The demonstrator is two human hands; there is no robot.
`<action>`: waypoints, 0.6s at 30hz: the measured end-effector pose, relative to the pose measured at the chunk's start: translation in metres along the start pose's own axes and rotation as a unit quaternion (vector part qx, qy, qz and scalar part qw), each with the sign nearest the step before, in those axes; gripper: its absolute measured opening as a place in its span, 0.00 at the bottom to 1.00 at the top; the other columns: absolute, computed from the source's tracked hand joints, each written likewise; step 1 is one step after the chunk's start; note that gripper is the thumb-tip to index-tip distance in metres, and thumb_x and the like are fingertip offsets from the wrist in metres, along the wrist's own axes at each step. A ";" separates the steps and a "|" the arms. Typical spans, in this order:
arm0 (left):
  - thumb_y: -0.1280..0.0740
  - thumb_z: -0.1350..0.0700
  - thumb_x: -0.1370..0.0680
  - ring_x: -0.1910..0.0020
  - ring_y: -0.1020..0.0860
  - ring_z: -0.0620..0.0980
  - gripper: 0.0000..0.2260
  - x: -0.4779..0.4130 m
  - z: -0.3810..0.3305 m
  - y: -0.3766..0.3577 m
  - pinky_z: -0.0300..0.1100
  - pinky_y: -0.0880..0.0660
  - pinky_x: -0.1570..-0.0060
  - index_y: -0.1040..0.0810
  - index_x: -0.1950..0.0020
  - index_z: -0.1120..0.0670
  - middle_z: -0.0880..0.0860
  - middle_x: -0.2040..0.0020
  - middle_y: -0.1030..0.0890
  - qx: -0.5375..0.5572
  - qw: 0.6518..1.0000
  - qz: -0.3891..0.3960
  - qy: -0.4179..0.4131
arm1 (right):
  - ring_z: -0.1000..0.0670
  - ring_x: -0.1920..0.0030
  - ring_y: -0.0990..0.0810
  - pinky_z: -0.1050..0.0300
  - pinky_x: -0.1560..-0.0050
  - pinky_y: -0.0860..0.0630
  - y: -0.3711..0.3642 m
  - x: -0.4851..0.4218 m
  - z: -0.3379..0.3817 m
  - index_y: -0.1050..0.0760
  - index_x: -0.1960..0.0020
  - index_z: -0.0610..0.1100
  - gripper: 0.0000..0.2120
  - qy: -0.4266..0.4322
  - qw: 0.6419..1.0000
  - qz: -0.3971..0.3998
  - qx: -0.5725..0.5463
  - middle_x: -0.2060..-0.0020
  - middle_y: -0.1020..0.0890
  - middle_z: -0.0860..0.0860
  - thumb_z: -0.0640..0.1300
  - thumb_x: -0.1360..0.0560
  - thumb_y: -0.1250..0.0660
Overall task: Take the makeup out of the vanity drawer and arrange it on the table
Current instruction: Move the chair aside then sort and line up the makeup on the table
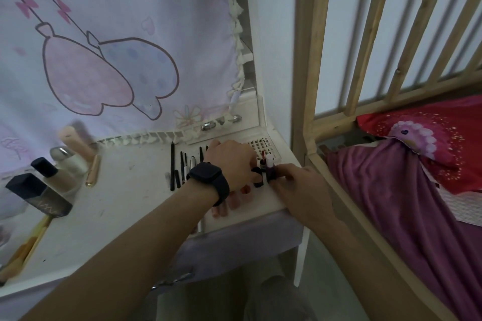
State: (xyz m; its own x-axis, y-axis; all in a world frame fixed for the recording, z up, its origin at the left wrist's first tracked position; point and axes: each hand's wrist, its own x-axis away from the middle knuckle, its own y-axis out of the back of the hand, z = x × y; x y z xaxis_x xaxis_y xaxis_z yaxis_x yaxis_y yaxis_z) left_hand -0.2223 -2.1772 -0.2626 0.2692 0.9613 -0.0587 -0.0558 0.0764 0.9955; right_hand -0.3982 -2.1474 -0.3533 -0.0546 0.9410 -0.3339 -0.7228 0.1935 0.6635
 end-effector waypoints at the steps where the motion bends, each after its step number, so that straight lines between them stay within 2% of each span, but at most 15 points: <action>1: 0.30 0.37 0.28 0.55 0.22 0.48 0.14 0.000 0.001 0.000 0.47 0.38 0.49 0.17 0.51 0.45 0.45 0.59 0.18 0.003 1.000 0.000 0.001 | 0.49 0.50 0.22 0.50 0.50 0.25 0.000 0.000 0.000 0.18 0.42 0.54 0.10 0.002 1.000 0.001 0.005 0.50 0.15 0.58 0.53 0.23 0.31; 10: 0.31 0.39 0.28 0.55 0.21 0.50 0.13 -0.002 -0.003 0.000 0.46 0.40 0.51 0.17 0.52 0.47 0.46 0.57 0.18 -0.003 1.000 -0.009 0.012 | 0.48 0.49 0.22 0.48 0.49 0.26 0.000 0.000 0.004 0.18 0.43 0.53 0.10 -0.002 1.000 -0.013 0.017 0.51 0.15 0.56 0.52 0.23 0.30; 18: 0.30 0.38 0.29 0.56 0.22 0.49 0.14 -0.001 -0.003 0.004 0.46 0.39 0.51 0.16 0.52 0.46 0.46 0.58 0.19 -0.007 1.000 0.000 0.016 | 0.47 0.52 0.22 0.50 0.52 0.26 -0.002 0.002 0.008 0.18 0.45 0.55 0.09 0.004 0.999 -0.027 0.029 0.52 0.14 0.57 0.54 0.24 0.29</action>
State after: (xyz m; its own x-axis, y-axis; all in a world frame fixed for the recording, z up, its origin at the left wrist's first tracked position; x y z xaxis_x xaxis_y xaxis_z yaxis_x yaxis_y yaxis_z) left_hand -0.2256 -2.1772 -0.2592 0.2383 0.9693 -0.0612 -0.0696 0.0799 0.9944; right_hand -0.3914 -2.1442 -0.3503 -0.0229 0.9264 -0.3757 -0.6834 0.2598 0.6823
